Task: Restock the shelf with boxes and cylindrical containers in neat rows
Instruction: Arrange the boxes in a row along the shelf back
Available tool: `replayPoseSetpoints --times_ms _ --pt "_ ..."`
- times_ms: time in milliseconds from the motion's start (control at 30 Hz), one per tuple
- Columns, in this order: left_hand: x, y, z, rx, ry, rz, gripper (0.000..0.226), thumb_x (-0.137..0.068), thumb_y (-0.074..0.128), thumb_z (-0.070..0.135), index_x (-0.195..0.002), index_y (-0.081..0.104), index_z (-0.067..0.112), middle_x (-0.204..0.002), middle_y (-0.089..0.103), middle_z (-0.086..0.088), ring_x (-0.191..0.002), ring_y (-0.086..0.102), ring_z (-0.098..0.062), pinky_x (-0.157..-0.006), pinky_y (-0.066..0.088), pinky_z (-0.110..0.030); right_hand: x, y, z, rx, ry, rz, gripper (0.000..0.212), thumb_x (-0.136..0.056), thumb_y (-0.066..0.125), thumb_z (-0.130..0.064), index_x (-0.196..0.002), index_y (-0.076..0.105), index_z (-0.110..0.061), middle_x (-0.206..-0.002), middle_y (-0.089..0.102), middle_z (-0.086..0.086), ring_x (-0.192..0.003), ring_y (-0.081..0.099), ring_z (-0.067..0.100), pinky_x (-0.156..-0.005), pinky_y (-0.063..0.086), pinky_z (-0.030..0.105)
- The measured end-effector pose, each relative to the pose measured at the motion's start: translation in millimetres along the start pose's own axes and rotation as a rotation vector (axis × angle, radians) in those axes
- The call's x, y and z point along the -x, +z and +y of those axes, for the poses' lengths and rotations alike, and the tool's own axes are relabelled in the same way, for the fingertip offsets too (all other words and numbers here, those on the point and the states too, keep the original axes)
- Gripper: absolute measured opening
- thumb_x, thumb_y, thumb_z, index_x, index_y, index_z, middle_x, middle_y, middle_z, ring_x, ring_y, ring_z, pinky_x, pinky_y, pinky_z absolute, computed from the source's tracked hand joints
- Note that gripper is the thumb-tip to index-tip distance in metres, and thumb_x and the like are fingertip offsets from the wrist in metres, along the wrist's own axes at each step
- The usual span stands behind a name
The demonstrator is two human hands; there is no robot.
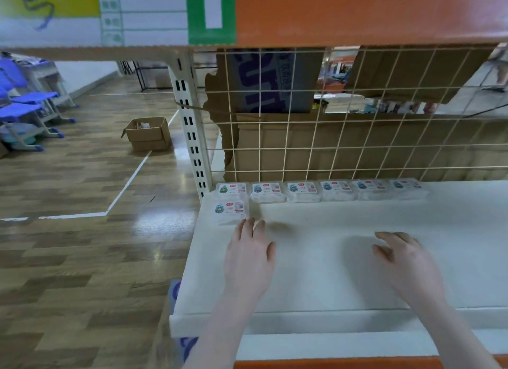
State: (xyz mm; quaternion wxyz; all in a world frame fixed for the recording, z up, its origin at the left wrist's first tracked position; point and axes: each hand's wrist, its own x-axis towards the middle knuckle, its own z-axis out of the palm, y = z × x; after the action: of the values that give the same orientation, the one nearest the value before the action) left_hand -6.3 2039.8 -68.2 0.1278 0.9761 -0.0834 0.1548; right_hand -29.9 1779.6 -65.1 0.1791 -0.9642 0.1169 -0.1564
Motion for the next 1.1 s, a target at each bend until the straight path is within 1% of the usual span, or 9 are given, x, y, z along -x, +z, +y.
replayPoseSetpoints --times_ms 267,333,367,433,567,700,800,933,1100 --pt "6.5 -6.1 77.5 0.004 0.039 -0.029 0.046 -0.055 0.087 0.026 -0.094 0.069 0.01 -0.095 0.068 -0.007 -0.091 0.067 -0.027 -0.066 0.056 -0.03 15.4 -33.6 67.9 0.014 0.059 0.162 0.023 -0.079 0.068 -0.005 -0.102 0.069 -0.001 -0.1 0.066 0.023 -0.091 0.061 0.04 -0.077 0.048 0.043" --pt "10.1 -10.8 107.5 0.052 0.023 -0.057 0.046 -0.074 0.075 0.03 -0.114 0.063 0.012 -0.116 0.061 -0.005 -0.113 0.057 -0.026 -0.085 0.051 -0.031 21.8 -46.3 92.7 0.01 0.082 0.2 0.023 -0.078 0.068 -0.004 -0.102 0.069 -0.001 -0.099 0.067 0.021 -0.09 0.061 0.039 -0.076 0.048 0.043" --pt "11.7 -11.8 126.0 0.067 0.018 -0.11 0.047 -0.086 0.062 0.033 -0.128 0.053 0.014 -0.13 0.052 -0.003 -0.126 0.045 -0.023 -0.097 0.043 -0.031 24.9 -53.8 107.0 0.01 0.091 0.215 0.023 -0.078 0.068 -0.004 -0.102 0.069 -0.001 -0.098 0.067 0.02 -0.091 0.061 0.039 -0.077 0.048 0.043" --pt "15.6 -9.1 157.4 0.09 0.034 -0.108 0.048 -0.096 0.044 0.036 -0.14 0.037 0.019 -0.145 0.036 0.001 -0.136 0.027 -0.018 -0.107 0.028 -0.027 29.5 -68.6 133.1 0.018 0.1 0.244 0.023 -0.08 0.067 -0.006 -0.103 0.069 -0.003 -0.098 0.067 0.017 -0.091 0.06 0.037 -0.078 0.046 0.039" --pt "25.1 -3.3 240.5 0.152 0.057 -0.103 0.048 -0.097 0.041 0.037 -0.142 0.034 0.02 -0.146 0.034 0.003 -0.137 0.025 -0.015 -0.109 0.025 -0.025 40.7 -110.7 198.9 0.035 0.147 0.258 0.026 -0.087 0.06 -0.014 -0.112 0.066 -0.009 -0.105 0.064 0.01 -0.098 0.056 0.031 -0.075 0.042 0.035" --pt "33.1 7.1 324.5 0.207 0.08 -0.127 0.05 -0.098 0.041 0.038 -0.144 0.033 0.02 -0.146 0.034 0.004 -0.136 0.026 -0.015 -0.109 0.027 -0.025 48.7 -147.0 271.1 0.079 0.169 0.319 0.023 -0.081 0.067 -0.009 -0.105 0.068 -0.006 -0.096 0.067 0.014 -0.088 0.059 0.035 -0.07 0.043 0.037" --pt "37.8 16.3 382.0 0.242 0.095 -0.154 0.051 -0.097 0.042 0.039 -0.144 0.033 0.021 -0.148 0.033 0.005 -0.137 0.026 -0.014 -0.109 0.028 -0.025 54.5 -173.4 320.8 0.083 0.208 0.329 0.024 -0.083 0.064 -0.009 -0.107 0.067 -0.005 -0.1 0.066 0.016 -0.091 0.056 0.037 -0.073 0.044 0.04" --pt "40.1 25.3 444.5 0.25 0.134 -0.203 0.051 -0.097 0.042 0.04 -0.144 0.034 0.022 -0.148 0.034 0.005 -0.137 0.028 -0.014 -0.108 0.032 -0.027 64.0 -204.5 375.3 0.099 0.201 0.386 0.014 -0.08 0.066 -0.005 -0.094 0.068 -0.004 -0.089 0.064 0.016 -0.08 0.057 0.037 -0.066 0.047 0.04" --pt "31.7 40.6 500.0 0.257 0.184 -0.241 0.05 -0.096 0.044 0.039 -0.143 0.036 0.023 -0.148 0.034 0.005 -0.137 0.028 -0.014 -0.109 0.03 -0.028 61.8 -224.5 422.6 0.101 0.222 0.485 0.014 -0.073 0.072 -0.002 -0.086 0.07 -0.009 -0.084 0.067 0.012 -0.072 0.06 0.034 -0.061 0.047 0.036"
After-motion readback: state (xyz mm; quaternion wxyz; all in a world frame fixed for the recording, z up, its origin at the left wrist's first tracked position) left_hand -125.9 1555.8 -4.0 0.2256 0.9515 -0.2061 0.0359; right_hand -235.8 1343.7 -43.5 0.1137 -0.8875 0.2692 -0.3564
